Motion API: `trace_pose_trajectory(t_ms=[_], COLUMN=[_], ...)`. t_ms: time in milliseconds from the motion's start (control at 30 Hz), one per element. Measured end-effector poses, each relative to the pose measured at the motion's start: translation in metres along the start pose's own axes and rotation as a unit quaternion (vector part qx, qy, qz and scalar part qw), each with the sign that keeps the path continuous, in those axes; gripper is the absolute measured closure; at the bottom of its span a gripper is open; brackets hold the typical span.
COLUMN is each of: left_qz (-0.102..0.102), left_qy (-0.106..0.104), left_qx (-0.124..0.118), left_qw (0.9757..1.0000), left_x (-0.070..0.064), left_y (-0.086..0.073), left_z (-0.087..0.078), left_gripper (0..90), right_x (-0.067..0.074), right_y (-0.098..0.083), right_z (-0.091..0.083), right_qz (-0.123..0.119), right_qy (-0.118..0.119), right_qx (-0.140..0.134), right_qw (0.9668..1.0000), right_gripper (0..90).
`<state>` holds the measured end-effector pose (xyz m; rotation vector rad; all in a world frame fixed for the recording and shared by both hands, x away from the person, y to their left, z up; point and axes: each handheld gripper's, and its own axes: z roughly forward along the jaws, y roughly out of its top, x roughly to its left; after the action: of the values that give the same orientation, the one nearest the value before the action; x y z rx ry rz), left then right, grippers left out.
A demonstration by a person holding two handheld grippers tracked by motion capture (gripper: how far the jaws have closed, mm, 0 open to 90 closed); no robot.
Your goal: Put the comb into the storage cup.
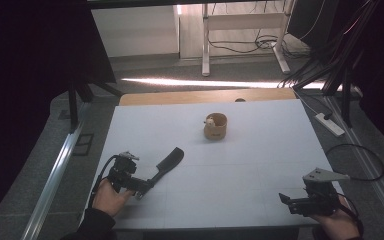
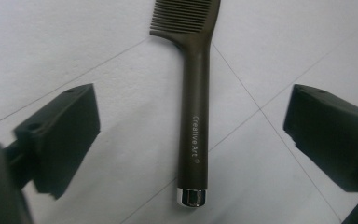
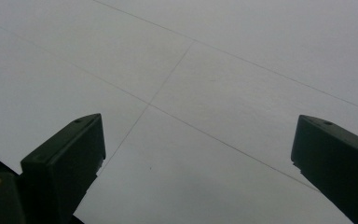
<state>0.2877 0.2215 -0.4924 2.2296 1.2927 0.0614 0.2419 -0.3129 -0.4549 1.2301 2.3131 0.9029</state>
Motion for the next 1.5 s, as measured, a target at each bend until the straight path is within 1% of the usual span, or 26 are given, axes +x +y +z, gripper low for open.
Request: trace_pose_trajectory(t_ms=[67,133,167,333,467,633,733,800,967,1167,1267,1400,1500], left_qz=[0.003,0.005,0.01,0.024,0.036,0.034,0.033,0.037,0.045,0.054,0.06,0.075,0.079], left_qy=[-0.001,0.001,0.002,0.012,0.015,0.016,0.012,0.013,0.014,0.023,0.028,0.038,0.043], left_qx=[0.001,0.003,0.006,0.001,0.012,0.019,0.024,0.03,0.049,0.061,0.073,0.087,0.099], left_qw=[1.0,1.0,0.9999,0.9996,0.9992,0.9991,0.9991,0.9988,0.9977,0.9964,0.9951,0.9927,0.9911], left_x=[0.0,-0.002,-0.002,-0.009,-0.011,-0.008,-0.007,-0.007,-0.008,-0.009,-0.011,-0.014,-0.014], left_y=[0.0,0.0,0.001,0.003,0.003,0.002,0.002,0.002,0.003,0.006,0.009,0.011,0.01], left_z=[0.0,0.001,0.001,0.002,0.007,0.011,0.014,0.017,0.025,0.033,0.039,0.045,0.049], left_gripper=[0.0,0.0,0.0,0.0,0.0,0.0,0.0,0.0,0.0,0.0,0.0,0.0,0.0], right_x=[0.0,0.0,0.0,0.0,0.0,0.0,0.0,0.0,0.001,0.001,0.001,0.001,0.001], right_y=[0.0,0.0,0.0,0.0,0.0,0.0,0.0,0.0,0.0,0.001,0.001,0.001,0.001], right_z=[0.0,0.0,0.0,0.0,0.0,0.001,0.001,0.001,0.001,0.002,0.002,0.002,0.002], right_qz=[0.0,0.0,0.0,-0.001,-0.001,-0.001,-0.001,-0.001,-0.001,-0.002,-0.002,-0.002,-0.002], right_qy=[0.0,0.0,0.0,0.0,0.0,0.0,0.0,0.0,0.0,0.0,0.0,0.0,0.0], right_qx=[0.0,0.0,0.0,0.001,0.002,0.002,0.004,0.003,0.005,0.008,0.009,0.012,0.013], right_qw=[1.0,1.0,1.0,1.0,1.0,1.0,1.0,1.0,1.0,1.0,1.0,0.9999,0.9999], right_gripper=[3.3,3.3,3.3,3.3,3.3,3.3,3.3,3.3,3.3,3.2,3.2,3.0,3.0])
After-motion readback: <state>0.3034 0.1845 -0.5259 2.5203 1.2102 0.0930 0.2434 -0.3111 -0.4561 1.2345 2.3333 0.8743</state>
